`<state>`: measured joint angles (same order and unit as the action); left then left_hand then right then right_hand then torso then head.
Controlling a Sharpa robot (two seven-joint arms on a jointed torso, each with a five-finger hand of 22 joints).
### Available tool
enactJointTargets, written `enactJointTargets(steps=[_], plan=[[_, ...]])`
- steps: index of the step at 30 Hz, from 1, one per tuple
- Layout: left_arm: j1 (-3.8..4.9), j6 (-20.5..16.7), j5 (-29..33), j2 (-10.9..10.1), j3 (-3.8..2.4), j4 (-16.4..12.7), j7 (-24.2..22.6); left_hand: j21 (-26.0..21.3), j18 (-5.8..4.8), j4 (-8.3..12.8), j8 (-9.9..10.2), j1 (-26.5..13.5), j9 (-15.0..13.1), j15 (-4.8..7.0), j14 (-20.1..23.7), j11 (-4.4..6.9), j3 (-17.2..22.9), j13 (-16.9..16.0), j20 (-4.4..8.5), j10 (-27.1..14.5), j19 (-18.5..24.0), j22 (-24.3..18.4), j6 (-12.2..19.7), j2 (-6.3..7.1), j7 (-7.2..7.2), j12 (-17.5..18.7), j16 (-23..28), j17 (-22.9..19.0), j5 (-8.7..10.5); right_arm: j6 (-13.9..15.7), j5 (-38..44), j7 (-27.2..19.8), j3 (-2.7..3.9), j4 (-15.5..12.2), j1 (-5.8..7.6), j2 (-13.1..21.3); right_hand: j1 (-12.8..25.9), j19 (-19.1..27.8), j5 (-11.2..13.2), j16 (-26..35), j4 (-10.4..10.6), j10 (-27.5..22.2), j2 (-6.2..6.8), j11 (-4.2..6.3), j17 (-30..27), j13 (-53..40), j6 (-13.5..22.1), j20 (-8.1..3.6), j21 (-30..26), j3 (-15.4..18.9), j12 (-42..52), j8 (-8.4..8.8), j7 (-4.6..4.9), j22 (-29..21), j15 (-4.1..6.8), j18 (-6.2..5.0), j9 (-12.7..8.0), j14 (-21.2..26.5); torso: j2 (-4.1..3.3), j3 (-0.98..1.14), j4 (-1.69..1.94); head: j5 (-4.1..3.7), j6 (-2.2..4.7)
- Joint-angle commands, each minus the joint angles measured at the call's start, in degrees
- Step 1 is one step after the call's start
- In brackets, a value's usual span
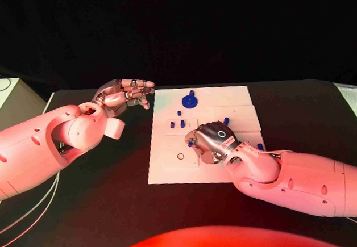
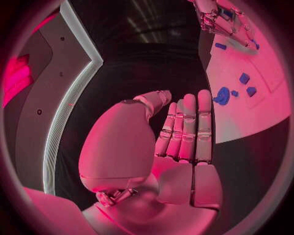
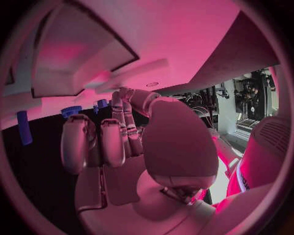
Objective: Assemble the parts on the task board
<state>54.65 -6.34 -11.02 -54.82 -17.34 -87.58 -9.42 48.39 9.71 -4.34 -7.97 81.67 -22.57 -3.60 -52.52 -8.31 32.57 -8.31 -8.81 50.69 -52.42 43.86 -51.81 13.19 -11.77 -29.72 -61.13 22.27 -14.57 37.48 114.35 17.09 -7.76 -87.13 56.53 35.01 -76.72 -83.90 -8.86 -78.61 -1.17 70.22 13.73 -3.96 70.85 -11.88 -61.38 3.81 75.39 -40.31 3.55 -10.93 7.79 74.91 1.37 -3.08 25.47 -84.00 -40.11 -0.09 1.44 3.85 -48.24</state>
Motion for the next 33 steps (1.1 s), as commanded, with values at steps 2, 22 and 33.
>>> enactJointTargets(steps=[2,22,33], plan=[[-0.01,1.0,0.3,0.0,-0.05,-0.1,-0.1,-0.3,0.88,0.1,0.4,0.4,0.0,-0.28,-0.3,0.07,-0.4,0.1,-0.1,-0.3,-0.5,-0.1,0.4,0.03,-0.19,0.2,0.4,-0.1,-0.34,-0.7,-0.1,-0.9,-0.11,-0.3,-0.15,0.1,0.4,-2.3,0.3,0.6,0.3,-2.8,0.83,-0.62,-0.7,1.3,1.4,0.83,-0.9,-0.3,-0.2,1.11,0.34,4.4,-0.87,-0.26,-0.4,-2.2,0.01,-0.03,-0.06,0.01,0.05],[-0.03,1.0,0.3,0.0,-0.05,-0.1,0.3,-0.3,0.88,0.1,0.4,0.4,0.1,-0.29,-0.3,0.06,-0.4,0.1,-0.11,-0.3,-0.5,-0.1,0.4,-0.01,-0.2,0.1,0.4,-0.1,-0.34,-0.2,-0.8,0.4,-0.11,-0.1,-0.14,0.4,-0.1,-1.0,0.4,2.6,0.2,-10.4,1.94,-2.11,-4.3,6.0,5.4,2.1,-6.3,0.3,0.0,4.05,1.33,0.8,-2.05,-1.33,-1.7,-1.2,-0.01,0.01,0.01,-0.17,0.27],[-0.05,1.1,0.3,0.0,-0.04,0.0,0.3,-0.3,0.88,0.1,0.4,0.4,0.1,-0.29,-0.3,0.06,-0.4,0.1,-0.11,-0.3,-0.5,-0.1,0.4,-0.01,-0.2,0.1,0.4,-0.1,-0.34,1.8,-2.1,1.5,0.01,-1.7,0.21,1.9,-0.5,-1.0,0.0,2.7,0.2,-11.7,1.88,-2.21,-4.8,7.2,6.6,2.21,-6.9,2.2,0.1,5.05,0.75,0.4,-2.13,-1.42,-2.4,-1.2,0.05,-0.05,-0.03,-0.8,0.81]])
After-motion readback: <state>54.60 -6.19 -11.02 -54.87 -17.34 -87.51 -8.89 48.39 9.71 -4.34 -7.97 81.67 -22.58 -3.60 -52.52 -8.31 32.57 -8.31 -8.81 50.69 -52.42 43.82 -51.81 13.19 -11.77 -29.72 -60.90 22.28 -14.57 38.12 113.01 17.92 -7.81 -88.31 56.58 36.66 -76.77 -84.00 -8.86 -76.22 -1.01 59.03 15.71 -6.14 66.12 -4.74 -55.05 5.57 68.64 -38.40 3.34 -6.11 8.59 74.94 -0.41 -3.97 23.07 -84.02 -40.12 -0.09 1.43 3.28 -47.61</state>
